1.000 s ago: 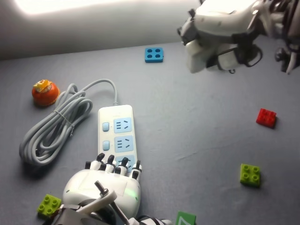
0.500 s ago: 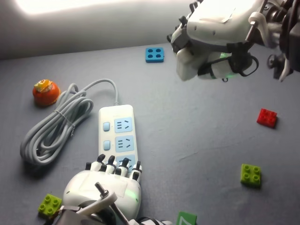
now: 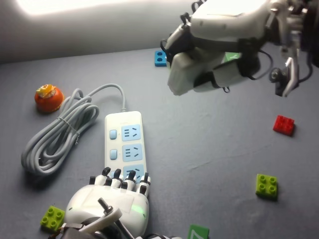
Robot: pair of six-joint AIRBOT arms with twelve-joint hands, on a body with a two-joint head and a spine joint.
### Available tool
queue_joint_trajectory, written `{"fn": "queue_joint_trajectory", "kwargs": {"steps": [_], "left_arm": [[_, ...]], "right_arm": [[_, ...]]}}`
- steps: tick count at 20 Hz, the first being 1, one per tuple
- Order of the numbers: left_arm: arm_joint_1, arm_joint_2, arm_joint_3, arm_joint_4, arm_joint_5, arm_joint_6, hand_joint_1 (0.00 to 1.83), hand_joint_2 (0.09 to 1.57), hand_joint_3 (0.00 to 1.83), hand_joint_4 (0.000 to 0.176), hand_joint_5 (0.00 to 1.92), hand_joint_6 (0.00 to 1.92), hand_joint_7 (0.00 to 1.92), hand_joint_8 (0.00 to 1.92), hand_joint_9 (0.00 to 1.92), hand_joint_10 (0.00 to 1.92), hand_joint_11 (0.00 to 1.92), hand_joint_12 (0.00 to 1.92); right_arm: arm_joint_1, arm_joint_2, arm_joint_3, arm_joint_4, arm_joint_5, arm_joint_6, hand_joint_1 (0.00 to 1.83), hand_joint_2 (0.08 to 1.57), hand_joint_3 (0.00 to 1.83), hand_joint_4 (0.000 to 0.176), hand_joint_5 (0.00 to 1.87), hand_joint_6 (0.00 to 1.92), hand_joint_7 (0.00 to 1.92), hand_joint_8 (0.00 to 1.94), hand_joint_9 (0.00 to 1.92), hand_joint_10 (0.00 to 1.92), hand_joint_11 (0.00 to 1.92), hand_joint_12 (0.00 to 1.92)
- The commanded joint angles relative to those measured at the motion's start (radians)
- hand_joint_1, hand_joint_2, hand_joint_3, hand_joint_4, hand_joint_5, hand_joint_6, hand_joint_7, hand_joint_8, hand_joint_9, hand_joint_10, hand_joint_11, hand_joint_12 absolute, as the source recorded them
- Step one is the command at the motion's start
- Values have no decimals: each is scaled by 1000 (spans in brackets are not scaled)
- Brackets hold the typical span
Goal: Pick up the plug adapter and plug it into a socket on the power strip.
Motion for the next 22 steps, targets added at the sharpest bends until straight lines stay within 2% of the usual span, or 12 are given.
{"fn": "queue_joint_trajectory", "kwargs": {"steps": [1,4,5,7,8,10,13,16,19,21,22], "left_arm": [[-2,6,-5,49,-33,6,44,1219,0,0,21,3,35,3,41,4,0,204],[-1,6,-6,49,-33,6,30,1209,0,0,26,2,45,4,38,1,0,173],[-1,6,-6,49,-33,6,68,1198,0,0,51,3,68,3,57,2,0,200],[-1,6,-6,49,-33,2,32,1209,2,0,23,3,43,2,37,4,0,132],[-1,6,-6,49,-32,3,16,1212,3,0,22,2,43,2,35,3,0,129],[-1,6,-8,49,-28,4,5,1214,0,0,46,0,68,0,59,0,0,173],[-6,6,-9,50,-29,34,65,1205,0,0,45,0,79,1,71,2,0,230],[-6,9,-6,50,-29,36,21,1207,1,0,46,0,80,1,69,1,0,245],[-7,9,-7,49,-29,36,60,1207,0,0,48,2,73,1,57,1,0,230],[-6,9,-9,49,-29,36,44,1205,0,0,45,0,78,1,68,3,0,259],[-6,9,-9,49,-29,36,45,1204,0,0,47,1,76,0,67,2,0,262]], "right_arm": [[25,1,-4,0,-19,19,1326,1206,1,0,796,982,826,1377,701,1523,606,1658],[56,-21,-58,-5,-236,-28,1346,1215,0,0,775,1000,809,1371,690,1589,633,1644],[62,-26,-81,-6,-284,-39,1248,1174,0,0,869,930,894,1372,748,1291,663,1597],[65,-36,-142,-7,-380,-58,1240,1179,1,0,849,974,892,1379,746,1305,631,1643],[59,-49,-166,-8,-424,-69,1242,1168,0,0,885,930,906,1351,755,1301,635,1644],[44,-88,-184,-8,-513,-35,1237,1178,1,0,856,972,888,1381,735,1327,608,1674],[36,-139,-178,-7,-568,39,1242,1170,0,0,884,928,896,1369,740,1310,626,1644],[40,-185,-162,-6,-578,119,1243,1172,0,0,863,948,906,1360,755,1301,633,1651],[29,-247,-128,8,-638,120,1251,1154,0,0,911,884,930,1318,766,1292,636,1642],[21,-286,-87,31,-654,122,1240,1179,2,0,852,962,891,1387,745,1315,623,1662],[18,-308,-61,50,-669,122,1244,1171,0,0,879,924,901,1368,744,1308,624,1656]]}}
